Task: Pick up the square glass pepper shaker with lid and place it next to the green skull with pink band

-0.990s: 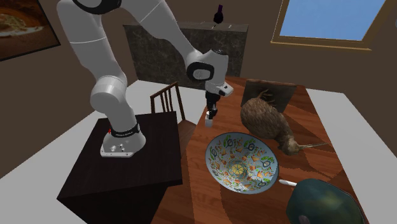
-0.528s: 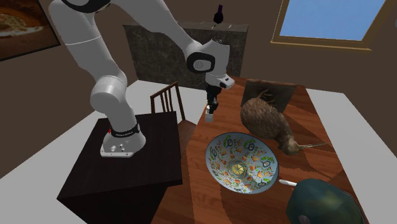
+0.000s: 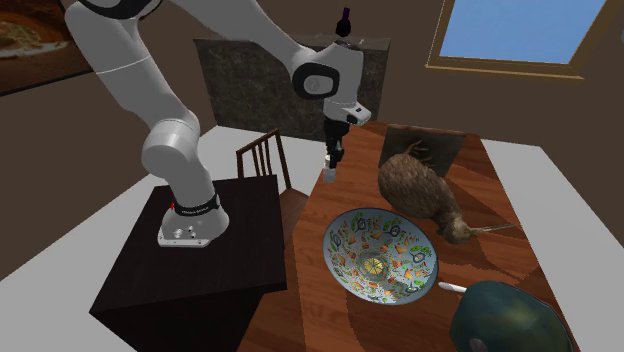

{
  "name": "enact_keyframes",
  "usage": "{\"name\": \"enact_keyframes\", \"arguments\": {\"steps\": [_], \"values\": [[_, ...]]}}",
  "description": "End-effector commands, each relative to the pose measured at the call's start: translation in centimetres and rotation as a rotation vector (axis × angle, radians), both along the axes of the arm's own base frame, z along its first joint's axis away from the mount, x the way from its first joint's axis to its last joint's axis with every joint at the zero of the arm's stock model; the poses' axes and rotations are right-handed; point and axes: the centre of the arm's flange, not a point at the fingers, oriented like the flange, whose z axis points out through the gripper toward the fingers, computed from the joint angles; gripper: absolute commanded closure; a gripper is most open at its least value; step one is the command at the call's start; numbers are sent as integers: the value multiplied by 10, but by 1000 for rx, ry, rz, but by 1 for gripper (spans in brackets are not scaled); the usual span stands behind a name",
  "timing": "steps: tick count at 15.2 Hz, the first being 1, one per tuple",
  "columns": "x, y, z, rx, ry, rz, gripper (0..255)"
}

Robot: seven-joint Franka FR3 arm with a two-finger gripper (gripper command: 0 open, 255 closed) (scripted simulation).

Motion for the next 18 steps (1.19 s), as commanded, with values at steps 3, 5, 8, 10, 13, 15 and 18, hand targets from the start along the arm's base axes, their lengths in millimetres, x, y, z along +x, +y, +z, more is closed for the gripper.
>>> {"name": "enact_keyframes", "arguments": {"steps": [3,5,8,10,13,15,18], "values": [[0,-1,20,0,1,0,255],[0,-1,31,0,1,0,255],[0,-1,47,0,1,0,255],[0,-1,57,0,1,0,255],[0,-1,73,0,1,0,255],[0,-1,84,0,1,0,255],[0,-1,100,0,1,0,255]]}}
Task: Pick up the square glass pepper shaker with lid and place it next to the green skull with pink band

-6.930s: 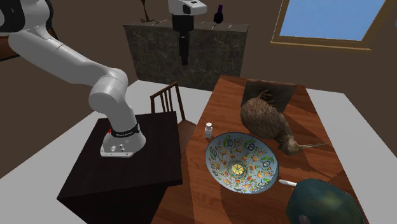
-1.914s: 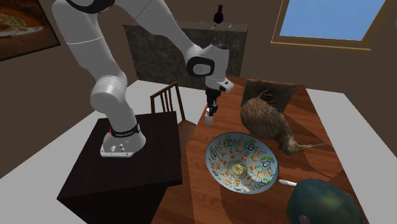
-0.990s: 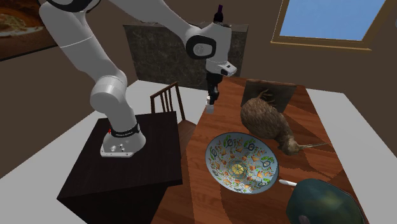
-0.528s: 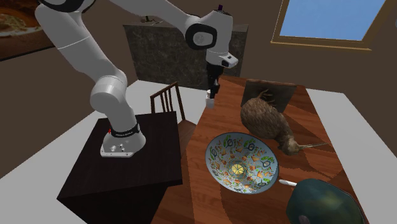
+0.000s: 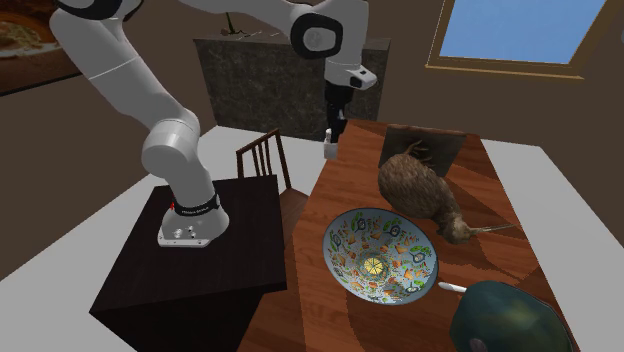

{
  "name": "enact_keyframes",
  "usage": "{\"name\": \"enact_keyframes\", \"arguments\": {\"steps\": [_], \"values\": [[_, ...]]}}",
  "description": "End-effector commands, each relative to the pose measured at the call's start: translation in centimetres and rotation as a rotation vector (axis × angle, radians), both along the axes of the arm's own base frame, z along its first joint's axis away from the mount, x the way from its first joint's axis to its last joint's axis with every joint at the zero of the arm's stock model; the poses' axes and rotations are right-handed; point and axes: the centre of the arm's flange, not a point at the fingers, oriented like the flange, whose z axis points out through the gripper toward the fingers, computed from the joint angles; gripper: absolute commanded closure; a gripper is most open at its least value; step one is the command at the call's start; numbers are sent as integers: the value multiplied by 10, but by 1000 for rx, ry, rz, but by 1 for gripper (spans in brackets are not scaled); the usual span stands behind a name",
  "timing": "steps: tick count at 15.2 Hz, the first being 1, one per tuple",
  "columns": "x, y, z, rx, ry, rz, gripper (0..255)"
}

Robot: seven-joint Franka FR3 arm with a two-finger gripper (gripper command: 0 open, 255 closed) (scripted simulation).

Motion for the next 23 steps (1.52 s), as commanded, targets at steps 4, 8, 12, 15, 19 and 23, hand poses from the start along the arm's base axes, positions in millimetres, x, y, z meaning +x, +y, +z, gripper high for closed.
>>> {"name": "enact_keyframes", "arguments": {"steps": [4,8,12,15,19,23], "values": [[6,-12,20,0,0,0,255],[33,-58,20,0,0,0,255],[59,-104,20,0,0,0,255],[79,-138,20,0,0,0,255],[106,-184,20,0,0,0,255],[132,-229,20,0,0,0,255]]}}
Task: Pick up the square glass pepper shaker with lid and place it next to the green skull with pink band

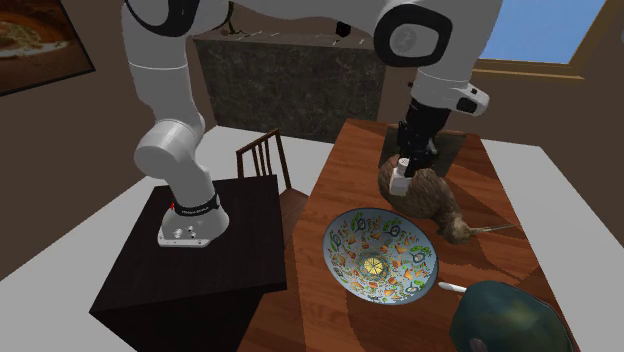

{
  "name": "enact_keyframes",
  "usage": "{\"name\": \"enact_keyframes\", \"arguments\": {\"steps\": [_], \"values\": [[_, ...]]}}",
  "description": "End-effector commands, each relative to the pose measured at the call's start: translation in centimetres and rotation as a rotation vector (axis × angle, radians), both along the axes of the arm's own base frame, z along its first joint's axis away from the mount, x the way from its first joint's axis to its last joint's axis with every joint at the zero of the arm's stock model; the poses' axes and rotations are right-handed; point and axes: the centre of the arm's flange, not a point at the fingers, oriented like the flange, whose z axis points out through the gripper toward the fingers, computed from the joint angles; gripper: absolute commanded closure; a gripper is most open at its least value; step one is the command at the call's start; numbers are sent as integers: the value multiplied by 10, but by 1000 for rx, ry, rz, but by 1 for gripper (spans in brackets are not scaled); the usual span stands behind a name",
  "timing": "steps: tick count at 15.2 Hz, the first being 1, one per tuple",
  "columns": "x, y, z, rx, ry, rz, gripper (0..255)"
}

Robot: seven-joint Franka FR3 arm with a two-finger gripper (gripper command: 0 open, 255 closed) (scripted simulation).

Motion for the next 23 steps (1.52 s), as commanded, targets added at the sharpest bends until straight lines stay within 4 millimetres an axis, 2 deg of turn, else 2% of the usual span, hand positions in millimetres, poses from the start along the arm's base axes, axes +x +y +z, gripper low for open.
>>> {"name": "enact_keyframes", "arguments": {"steps": [1,13,23], "values": [[14,-25,1,0,0,2,255],[92,-160,1,0,0,2,255],[92,-160,-52,0,0,2,255]]}}
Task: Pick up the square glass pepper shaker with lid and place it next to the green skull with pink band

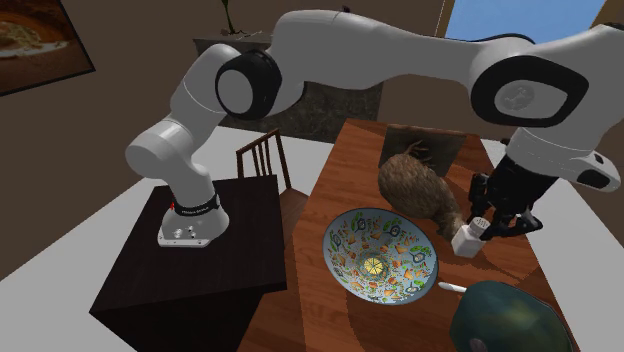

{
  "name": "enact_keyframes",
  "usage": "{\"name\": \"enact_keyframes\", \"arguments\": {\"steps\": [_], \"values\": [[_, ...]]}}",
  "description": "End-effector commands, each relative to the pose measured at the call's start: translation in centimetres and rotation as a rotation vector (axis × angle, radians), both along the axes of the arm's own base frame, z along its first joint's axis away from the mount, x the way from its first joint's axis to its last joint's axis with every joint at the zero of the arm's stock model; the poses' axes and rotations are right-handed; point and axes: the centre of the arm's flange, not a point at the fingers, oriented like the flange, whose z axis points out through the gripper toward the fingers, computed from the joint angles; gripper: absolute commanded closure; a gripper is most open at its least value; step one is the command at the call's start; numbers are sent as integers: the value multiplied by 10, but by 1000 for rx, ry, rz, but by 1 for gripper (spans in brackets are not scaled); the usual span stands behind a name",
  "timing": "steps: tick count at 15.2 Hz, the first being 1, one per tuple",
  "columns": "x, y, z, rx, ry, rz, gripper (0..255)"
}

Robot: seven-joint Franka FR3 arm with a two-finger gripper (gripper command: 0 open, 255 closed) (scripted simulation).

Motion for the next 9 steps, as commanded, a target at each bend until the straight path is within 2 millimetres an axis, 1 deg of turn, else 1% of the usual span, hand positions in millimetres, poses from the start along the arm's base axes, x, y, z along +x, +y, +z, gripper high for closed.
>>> {"name": "enact_keyframes", "arguments": {"steps": [1,9], "values": [[0,0,-11,-1,-1,0,255],[0,0,-53,-1,-1,0,255]]}}
